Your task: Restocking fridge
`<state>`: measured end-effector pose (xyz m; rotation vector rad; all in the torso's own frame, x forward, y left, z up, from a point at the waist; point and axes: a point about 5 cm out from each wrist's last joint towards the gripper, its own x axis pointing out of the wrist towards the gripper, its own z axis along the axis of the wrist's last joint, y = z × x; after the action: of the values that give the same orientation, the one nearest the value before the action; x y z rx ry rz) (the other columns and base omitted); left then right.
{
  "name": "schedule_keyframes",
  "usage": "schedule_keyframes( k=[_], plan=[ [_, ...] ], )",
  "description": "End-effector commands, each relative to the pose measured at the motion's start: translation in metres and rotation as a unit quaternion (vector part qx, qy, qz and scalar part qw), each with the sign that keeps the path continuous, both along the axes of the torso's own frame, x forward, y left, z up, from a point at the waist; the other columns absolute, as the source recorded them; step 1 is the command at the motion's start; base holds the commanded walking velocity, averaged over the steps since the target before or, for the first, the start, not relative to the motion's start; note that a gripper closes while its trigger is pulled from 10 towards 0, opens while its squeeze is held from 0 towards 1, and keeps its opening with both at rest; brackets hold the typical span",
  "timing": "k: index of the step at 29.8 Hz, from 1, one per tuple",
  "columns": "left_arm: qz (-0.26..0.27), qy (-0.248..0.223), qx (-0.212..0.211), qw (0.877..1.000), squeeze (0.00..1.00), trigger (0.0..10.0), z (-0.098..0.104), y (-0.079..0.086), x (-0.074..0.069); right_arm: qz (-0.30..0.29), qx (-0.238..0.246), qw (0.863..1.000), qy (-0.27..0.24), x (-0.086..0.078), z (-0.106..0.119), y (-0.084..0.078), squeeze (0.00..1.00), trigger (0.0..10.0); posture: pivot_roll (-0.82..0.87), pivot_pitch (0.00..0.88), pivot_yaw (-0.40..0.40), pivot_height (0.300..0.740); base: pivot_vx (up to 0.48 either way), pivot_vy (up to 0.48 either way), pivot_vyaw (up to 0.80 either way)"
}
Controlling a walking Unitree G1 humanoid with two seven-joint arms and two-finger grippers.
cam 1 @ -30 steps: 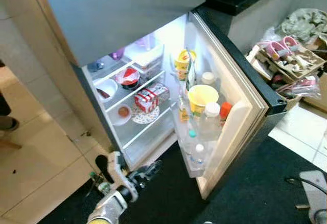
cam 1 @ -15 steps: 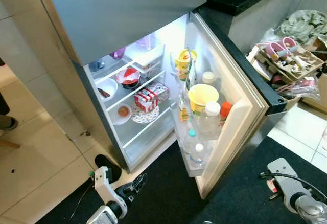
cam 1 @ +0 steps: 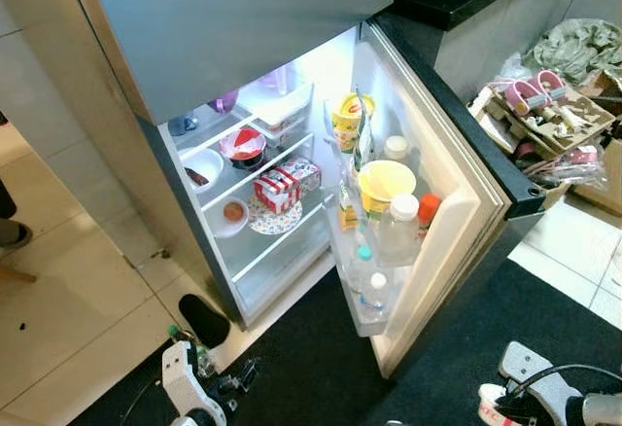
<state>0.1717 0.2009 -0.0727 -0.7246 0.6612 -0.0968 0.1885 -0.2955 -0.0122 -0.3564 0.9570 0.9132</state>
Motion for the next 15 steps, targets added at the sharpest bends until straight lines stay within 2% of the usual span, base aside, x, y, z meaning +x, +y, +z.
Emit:
schedule_keyframes(
  k=[1,6,10,12,15],
  plan=[
    [0.000,0.013,0.013,1.000,0.00,10.0,-0.003,0.005,-0.006,0.028,0.020,0.999,0.013,0.001,0.002,0.006,0.00,10.0,-0.13,0.074,-0.008,0.740,0.000,0.000,0.00],
    [-0.003,0.016,0.013,1.000,0.00,10.0,-0.003,0.002,-0.006,0.115,0.070,0.991,0.006,0.022,0.022,0.030,0.00,10.0,-0.13,0.067,-0.012,0.740,0.000,0.000,0.00],
    [-0.005,0.017,0.014,1.000,0.00,10.0,-0.004,0.001,-0.006,0.124,0.076,0.989,-0.001,0.025,0.027,0.033,0.00,10.0,-0.13,0.066,-0.013,0.740,0.000,0.000,0.00],
    [-0.008,0.021,0.015,1.000,0.00,10.0,-0.005,0.000,-0.007,0.147,0.104,0.983,-0.045,0.041,0.045,0.047,0.00,10.0,-0.13,0.066,-0.013,0.740,0.000,0.000,0.00],
    [-0.009,0.024,0.016,1.000,0.00,10.0,-0.005,0.000,-0.009,0.160,0.111,0.978,-0.074,0.050,0.056,0.054,0.00,10.0,-0.13,0.061,-0.016,0.740,0.000,0.000,0.00]
  ],
)
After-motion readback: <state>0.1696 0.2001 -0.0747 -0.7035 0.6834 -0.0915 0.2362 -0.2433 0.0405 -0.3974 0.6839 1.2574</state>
